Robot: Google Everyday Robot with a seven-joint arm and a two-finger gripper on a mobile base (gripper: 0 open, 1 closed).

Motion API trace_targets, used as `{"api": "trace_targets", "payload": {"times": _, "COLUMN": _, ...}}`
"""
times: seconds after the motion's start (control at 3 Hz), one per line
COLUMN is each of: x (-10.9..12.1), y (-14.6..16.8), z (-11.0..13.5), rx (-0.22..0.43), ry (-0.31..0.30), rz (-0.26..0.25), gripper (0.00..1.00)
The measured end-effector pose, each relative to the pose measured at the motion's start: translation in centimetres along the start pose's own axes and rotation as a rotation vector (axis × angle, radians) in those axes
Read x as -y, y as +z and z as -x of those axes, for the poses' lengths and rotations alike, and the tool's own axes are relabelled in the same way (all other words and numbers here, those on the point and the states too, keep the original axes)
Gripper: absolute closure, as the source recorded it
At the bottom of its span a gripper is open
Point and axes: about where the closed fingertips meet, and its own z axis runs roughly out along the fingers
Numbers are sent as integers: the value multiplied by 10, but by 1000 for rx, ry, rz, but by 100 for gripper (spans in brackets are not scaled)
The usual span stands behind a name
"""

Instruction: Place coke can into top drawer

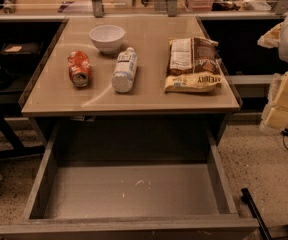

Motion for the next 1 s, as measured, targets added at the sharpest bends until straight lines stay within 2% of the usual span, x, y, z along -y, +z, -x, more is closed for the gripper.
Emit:
{"api": "trace_targets", "payload": {"times": 0.33, "x": 0, "y": -1, "z": 9, "rx": 14, "ry": -4, "rz": -4, "gripper": 0}}
{"api": "trace_targets", "payload": {"times": 0.67, "x": 4, "y": 8, "z": 46, "rx": 26, "ry": -23, "rz": 44, "gripper": 0}}
{"api": "trace_targets", "payload": {"times": 1.0, "x": 1, "y": 17, "z": 104, "rx": 64, "ry": -79, "rz": 104, "gripper": 0}}
